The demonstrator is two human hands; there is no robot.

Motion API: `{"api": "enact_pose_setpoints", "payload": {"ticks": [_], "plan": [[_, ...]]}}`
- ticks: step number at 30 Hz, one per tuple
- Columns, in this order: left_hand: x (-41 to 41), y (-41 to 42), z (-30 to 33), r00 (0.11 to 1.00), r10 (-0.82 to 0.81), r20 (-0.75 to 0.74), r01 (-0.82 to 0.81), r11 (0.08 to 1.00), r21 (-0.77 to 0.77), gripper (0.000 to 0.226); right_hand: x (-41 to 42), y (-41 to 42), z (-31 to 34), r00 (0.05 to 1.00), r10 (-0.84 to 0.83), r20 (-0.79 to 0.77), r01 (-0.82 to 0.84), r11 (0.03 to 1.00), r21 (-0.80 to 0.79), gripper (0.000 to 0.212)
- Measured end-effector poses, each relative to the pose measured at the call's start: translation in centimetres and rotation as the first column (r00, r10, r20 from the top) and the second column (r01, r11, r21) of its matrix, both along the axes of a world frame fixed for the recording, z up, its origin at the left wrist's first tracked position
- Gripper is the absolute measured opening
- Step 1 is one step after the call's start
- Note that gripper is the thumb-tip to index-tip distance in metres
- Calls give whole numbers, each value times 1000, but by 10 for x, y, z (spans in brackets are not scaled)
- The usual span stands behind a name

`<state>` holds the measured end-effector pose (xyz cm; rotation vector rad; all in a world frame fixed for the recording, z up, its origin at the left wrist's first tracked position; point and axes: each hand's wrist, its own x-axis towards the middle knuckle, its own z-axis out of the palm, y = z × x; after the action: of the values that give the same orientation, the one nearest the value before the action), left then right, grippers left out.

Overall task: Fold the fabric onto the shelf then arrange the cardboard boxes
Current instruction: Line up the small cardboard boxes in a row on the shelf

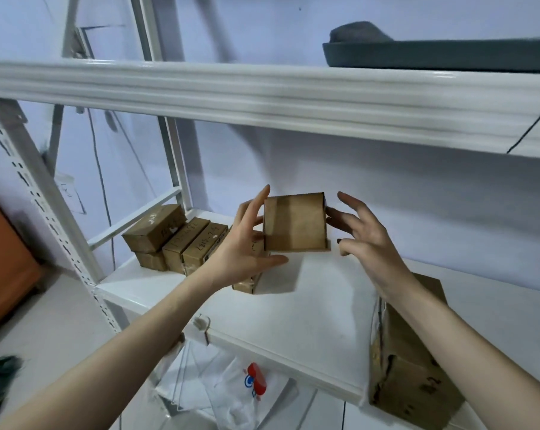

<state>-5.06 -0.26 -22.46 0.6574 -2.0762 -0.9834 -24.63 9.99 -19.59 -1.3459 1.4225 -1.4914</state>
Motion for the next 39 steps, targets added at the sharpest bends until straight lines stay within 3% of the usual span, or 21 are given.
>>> {"api": "enact_pose_setpoints", "payload": {"ticks": [3,6,10,14,17,21,27,39], "plan": [[4,10,1,998,56,-2,-56,998,-19,113,3,13,7,999,44,-31,-45,998,-33,77],[10,18,4,996,94,-6,-94,996,2,102,4,22,14,990,118,-72,-122,991,-54,77],[23,32,8,986,63,-155,-19,962,271,82,-2,28,20,964,94,-249,-117,990,-77,79],[42,39,1,971,17,-240,81,916,394,87,-17,28,13,938,65,-340,-59,998,26,95],[52,45,-1,981,-33,-192,109,909,402,92,-18,30,4,924,198,-326,-150,974,168,101],[55,56,-3,991,-87,-106,123,904,409,88,-10,32,-3,917,271,-292,-229,958,170,94],[60,63,-3,994,-78,-82,105,903,417,84,-4,37,-1,904,254,-344,-231,967,108,84],[60,59,-6,997,-70,-28,75,900,429,70,-4,46,-2,886,227,-403,-222,973,59,88]]}}
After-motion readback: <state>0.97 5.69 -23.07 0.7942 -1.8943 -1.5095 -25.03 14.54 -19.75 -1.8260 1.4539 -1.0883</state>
